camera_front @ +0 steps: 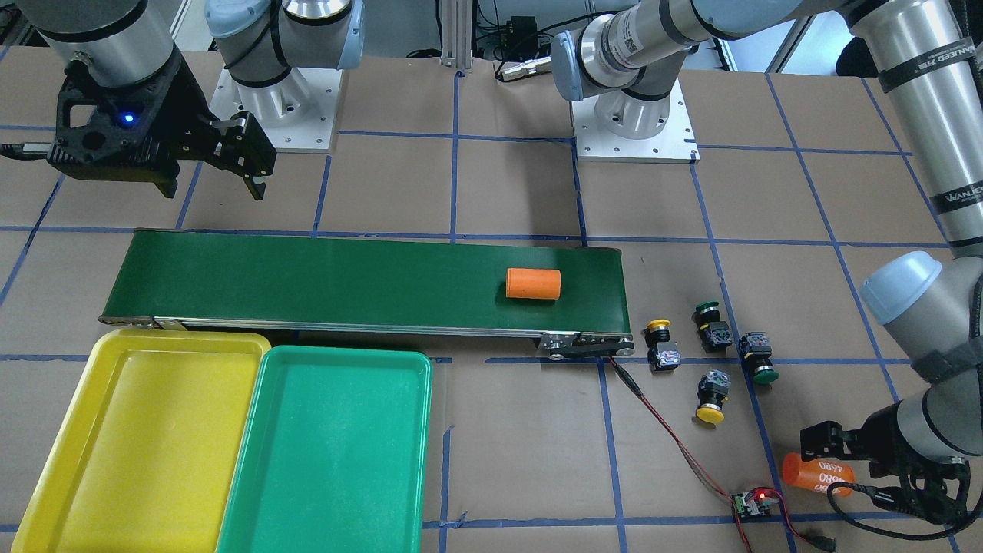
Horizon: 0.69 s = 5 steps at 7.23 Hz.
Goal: Sort buttons by color to trays
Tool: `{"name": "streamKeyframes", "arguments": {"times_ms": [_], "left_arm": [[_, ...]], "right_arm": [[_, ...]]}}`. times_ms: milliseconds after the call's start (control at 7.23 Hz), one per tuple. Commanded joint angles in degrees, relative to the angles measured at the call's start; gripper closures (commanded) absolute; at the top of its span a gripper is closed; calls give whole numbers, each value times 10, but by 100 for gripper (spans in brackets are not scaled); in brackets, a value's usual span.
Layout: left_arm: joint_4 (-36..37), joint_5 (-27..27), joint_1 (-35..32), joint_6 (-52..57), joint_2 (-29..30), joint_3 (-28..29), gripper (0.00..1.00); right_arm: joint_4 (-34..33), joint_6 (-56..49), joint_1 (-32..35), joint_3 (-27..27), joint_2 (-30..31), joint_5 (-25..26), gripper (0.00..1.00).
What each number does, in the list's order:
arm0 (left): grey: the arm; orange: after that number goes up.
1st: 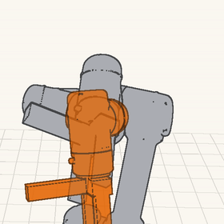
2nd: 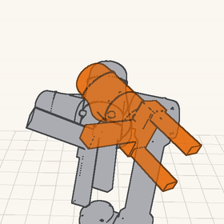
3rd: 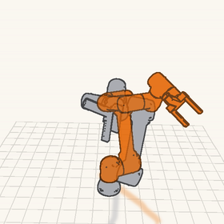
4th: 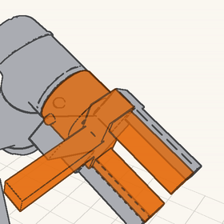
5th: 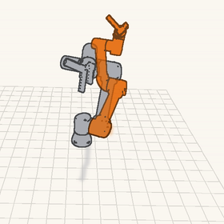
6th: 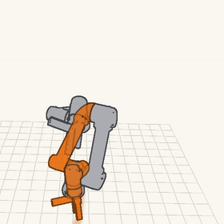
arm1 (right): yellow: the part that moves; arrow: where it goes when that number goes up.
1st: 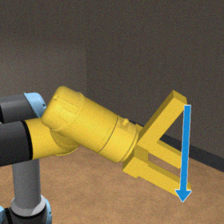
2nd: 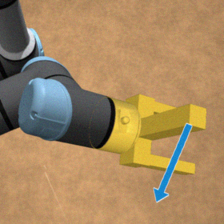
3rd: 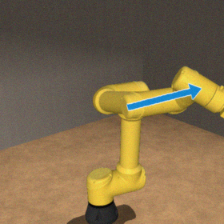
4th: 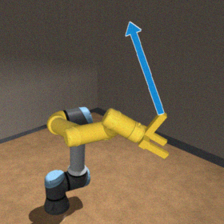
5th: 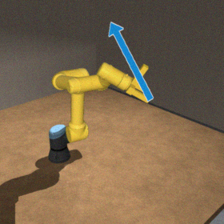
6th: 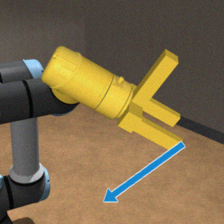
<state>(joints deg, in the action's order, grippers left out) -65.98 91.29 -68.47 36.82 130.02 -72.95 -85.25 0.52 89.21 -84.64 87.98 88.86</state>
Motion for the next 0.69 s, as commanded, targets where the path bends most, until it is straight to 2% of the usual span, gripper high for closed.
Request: {"name": "streamKeyframes", "arguments": {"times_ms": [0,553], "left_arm": [[0,-2,0,0,15,3,0],[0,0,1,1,37,15,0]], "right_arm": [[0,0,1,0,0,-1,0],[0,0,0,0,0,-1,0]]}}
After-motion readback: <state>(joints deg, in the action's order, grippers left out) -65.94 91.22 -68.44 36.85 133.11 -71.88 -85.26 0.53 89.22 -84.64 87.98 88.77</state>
